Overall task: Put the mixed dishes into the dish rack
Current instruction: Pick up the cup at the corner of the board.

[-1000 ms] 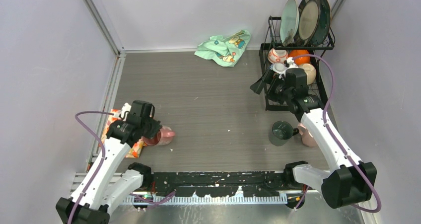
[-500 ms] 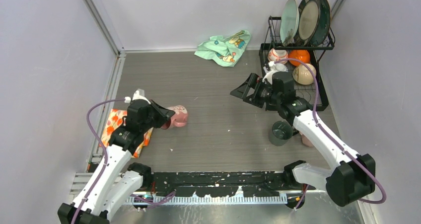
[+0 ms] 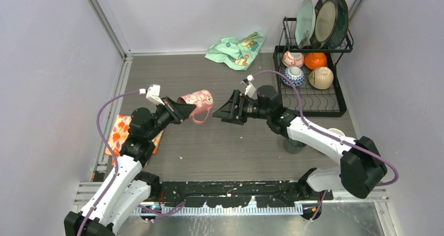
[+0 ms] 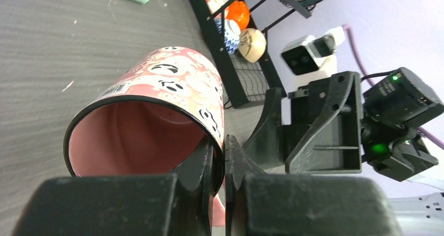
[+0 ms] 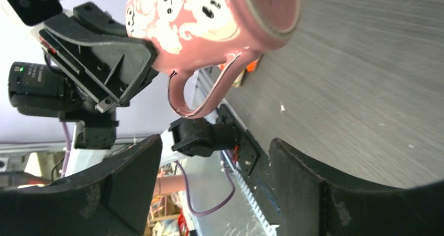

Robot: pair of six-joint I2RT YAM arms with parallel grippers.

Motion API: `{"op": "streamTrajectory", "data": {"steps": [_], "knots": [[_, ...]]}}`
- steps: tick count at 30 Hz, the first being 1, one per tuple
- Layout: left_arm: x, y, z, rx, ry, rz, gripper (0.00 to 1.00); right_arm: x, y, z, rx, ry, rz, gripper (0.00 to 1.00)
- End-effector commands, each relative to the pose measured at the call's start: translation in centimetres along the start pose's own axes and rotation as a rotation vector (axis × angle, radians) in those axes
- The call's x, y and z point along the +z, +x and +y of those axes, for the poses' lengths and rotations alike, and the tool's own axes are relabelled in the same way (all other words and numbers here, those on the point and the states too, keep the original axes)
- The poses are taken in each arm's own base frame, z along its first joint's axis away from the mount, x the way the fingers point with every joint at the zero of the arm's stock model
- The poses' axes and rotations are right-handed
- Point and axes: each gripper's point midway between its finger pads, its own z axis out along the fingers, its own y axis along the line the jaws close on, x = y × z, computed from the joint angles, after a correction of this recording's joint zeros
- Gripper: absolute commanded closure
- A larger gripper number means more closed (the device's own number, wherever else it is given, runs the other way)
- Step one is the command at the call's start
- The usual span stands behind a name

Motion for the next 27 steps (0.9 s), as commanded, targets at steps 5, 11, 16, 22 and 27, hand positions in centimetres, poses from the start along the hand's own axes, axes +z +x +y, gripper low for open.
{"op": "streamTrajectory", "data": {"steps": [5,11,16,22,27], "knots": [[-1.6,-6.3,-8.0,0.139,0.338,-0.282,1.0,2.1,0.7,5.9,0.013,-0.262,0.044,0.35],[-2.0,-6.9,-9.0,0.133,0.388,-0.31,1.0,3.1,0.8,7.1,0.089,-0.331,0.065,0.44],[-2.1,-6.8,-9.3,0.141,0.409,-0.311,1.0,3.5,0.2,7.9,0.133,-0.382,0.059,0.5],[-2.2,-6.6,-9.4,0.142,0.429,-0.317,1.0,3.9,-0.3,9.1,0.171,-0.459,0.074,0.53],[-2.2,-6.5,-9.3,0.146,0.434,-0.318,1.0,4.2,0.1,9.9,0.172,-0.489,0.1,0.51]]}}
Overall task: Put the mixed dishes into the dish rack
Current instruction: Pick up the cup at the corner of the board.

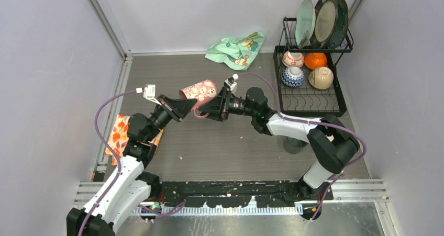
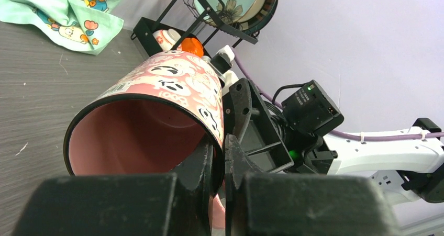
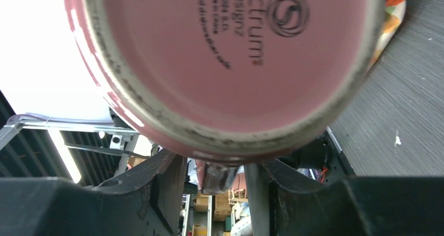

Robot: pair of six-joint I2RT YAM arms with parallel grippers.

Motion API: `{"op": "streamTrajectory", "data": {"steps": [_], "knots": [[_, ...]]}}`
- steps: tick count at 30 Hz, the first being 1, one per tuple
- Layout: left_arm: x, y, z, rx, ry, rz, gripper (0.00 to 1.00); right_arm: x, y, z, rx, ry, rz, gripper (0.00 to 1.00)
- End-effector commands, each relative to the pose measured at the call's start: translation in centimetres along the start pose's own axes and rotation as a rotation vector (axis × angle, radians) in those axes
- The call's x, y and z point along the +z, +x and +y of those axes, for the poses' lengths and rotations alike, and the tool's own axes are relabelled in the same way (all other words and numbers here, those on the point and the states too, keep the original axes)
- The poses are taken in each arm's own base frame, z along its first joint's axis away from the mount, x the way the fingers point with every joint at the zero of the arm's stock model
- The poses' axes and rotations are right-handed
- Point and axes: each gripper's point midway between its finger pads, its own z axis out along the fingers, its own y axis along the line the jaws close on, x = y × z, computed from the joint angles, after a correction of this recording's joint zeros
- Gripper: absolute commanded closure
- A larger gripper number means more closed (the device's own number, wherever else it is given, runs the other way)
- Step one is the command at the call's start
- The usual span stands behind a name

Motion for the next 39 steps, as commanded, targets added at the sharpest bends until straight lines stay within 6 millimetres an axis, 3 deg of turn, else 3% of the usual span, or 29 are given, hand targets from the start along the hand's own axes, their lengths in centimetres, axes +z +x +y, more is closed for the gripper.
{"op": "streamTrajectory", "data": {"steps": [1,12,24,28,31,36,39], "knots": [[-0.3,-4.4,-5.2,0.096,0.196,-0.166,1.0,0.6,0.4,4.9,-0.063,-0.148,0.036,0.51],[-0.3,-4.1,-5.3,0.09,0.216,-0.16,1.0,1.8,1.9,5.7,-0.047,-0.187,0.086,0.55],[-0.8,-3.3,-5.2,0.079,0.234,-0.156,1.0,1.6,1.8,6.7,-0.017,-0.272,0.077,0.99],[-0.8,-3.1,-4.6,0.059,0.215,-0.153,1.0,1.7,1.7,6.5,-0.006,-0.281,0.076,0.99],[-0.6,-2.9,-3.9,0.024,0.175,-0.143,0.87,1.8,1.5,6.2,-0.007,-0.283,0.062,0.99],[-0.6,-2.6,-3.5,-0.001,0.16,-0.136,0.89,2.0,1.3,5.7,-0.009,-0.272,0.058,0.99],[-0.6,-2.6,-3.5,-0.015,0.159,-0.135,0.8,2.0,1.4,5.4,-0.012,-0.262,0.059,0.99]]}}
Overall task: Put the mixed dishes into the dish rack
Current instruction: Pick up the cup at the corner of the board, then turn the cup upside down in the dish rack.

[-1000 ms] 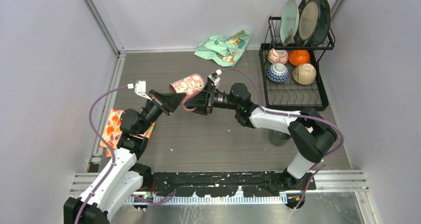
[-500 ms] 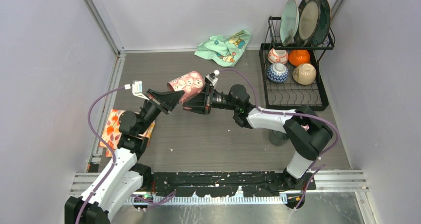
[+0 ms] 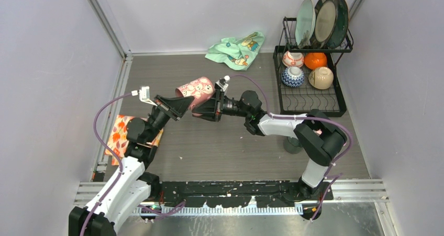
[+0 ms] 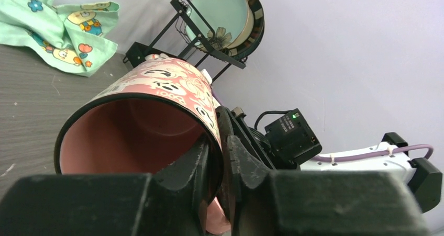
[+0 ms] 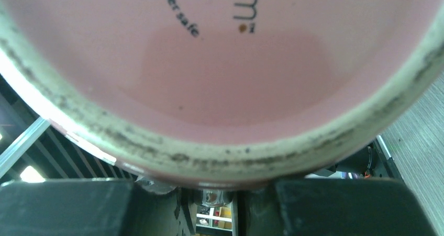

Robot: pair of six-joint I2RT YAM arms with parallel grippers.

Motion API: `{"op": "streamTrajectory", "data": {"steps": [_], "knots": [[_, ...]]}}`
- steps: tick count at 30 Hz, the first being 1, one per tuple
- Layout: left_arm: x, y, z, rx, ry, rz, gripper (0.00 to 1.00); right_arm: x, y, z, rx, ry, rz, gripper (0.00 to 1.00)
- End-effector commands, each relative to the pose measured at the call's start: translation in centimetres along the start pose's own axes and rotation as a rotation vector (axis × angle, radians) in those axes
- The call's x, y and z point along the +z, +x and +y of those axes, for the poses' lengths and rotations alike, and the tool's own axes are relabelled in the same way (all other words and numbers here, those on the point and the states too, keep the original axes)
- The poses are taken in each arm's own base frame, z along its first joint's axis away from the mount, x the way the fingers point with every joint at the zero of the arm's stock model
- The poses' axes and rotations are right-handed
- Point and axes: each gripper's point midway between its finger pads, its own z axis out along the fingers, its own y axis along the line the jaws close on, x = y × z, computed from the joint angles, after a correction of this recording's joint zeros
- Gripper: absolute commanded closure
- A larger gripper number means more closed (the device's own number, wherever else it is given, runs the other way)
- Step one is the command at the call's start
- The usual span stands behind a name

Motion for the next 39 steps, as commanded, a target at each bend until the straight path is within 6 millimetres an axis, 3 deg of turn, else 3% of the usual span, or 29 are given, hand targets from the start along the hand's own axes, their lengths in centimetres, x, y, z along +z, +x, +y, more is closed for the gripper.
{"op": "streamTrajectory", "data": {"steps": [1,6,15,22,25,27,30,31,35,39], "knots": [[-0.1,-1.5,-3.4,0.015,0.121,-0.041,0.77,0.3,0.1,3.3,-0.091,-0.113,-0.01,0.99],[0.2,-1.1,-2.4,-0.049,0.064,-0.018,0.61,0.2,0.1,2.8,-0.12,-0.081,-0.015,0.99],[0.8,-1.0,-1.2,-0.163,-0.04,0.005,0.54,-0.3,0.4,1.1,-0.183,0.01,-0.011,0.99],[1.0,-1.2,-0.7,-0.25,-0.087,-0.002,0.55,-0.9,0.6,-0.4,-0.257,0.102,-0.002,0.99],[1.0,-1.3,-0.6,-0.289,-0.089,-0.017,0.59,-1.1,0.8,-1.1,-0.278,0.136,0.007,0.99],[1.0,-1.5,-0.7,-0.304,-0.079,-0.033,0.71,-1.3,0.9,-1.4,-0.285,0.146,0.012,0.99],[1.0,-1.8,-1.2,-0.307,-0.053,-0.049,0.97,-1.4,1.0,-1.9,-0.281,0.156,0.012,0.99],[1.0,-1.9,-1.3,-0.31,-0.045,-0.051,1.0,-1.4,0.9,-1.9,-0.278,0.155,0.007,0.97],[0.9,-2.1,-2.1,-0.335,0.009,-0.067,1.0,-1.2,0.5,-1.3,-0.242,0.121,-0.023,0.73],[0.8,-2.3,-2.9,-0.37,0.065,-0.073,1.0,-0.8,0.0,-0.5,-0.177,0.074,-0.05,0.55]]}}
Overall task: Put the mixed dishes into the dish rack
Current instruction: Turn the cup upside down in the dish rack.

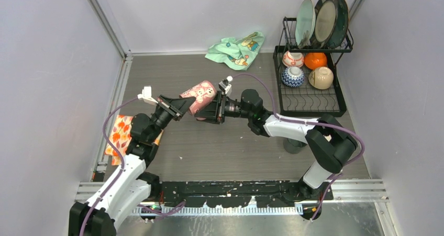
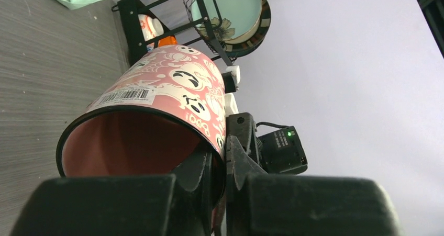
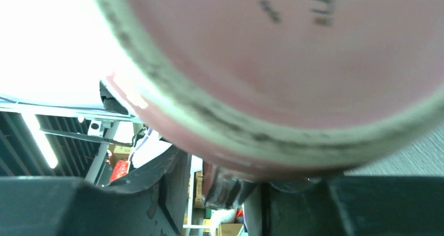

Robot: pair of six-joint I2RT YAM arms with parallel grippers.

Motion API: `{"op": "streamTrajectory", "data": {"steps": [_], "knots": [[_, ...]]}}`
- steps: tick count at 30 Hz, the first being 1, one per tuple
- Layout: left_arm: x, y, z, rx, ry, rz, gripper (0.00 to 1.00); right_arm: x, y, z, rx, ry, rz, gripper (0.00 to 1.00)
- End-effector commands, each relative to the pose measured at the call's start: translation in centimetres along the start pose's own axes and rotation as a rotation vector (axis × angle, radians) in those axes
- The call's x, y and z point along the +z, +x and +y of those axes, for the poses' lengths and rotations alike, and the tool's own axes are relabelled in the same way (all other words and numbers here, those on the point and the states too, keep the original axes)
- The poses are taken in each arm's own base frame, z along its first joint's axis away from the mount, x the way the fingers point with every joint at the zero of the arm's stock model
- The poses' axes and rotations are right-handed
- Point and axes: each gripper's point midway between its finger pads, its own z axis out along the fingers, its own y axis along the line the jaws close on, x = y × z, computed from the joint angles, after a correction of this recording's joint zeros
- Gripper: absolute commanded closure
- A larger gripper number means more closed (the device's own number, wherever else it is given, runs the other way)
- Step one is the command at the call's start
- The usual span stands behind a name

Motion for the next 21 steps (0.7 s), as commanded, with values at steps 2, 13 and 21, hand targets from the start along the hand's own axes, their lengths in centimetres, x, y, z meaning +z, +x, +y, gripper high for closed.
{"op": "streamTrajectory", "data": {"steps": [2,13,21], "knots": [[-0.3,-1.5,-5.9,0.003,0.234,-0.053,1.0,0.4,-0.8,2.3,0.028,-0.114,-0.051,0.52],[-0.6,-1.0,-5.8,0.053,0.252,-0.042,1.0,0.8,-1.3,2.1,0.077,-0.147,-0.069,0.9],[-0.9,-0.9,-3.4,0.062,0.099,-0.04,0.7,-0.1,-2.9,2.3,0.055,-0.151,-0.148,0.99]]}}
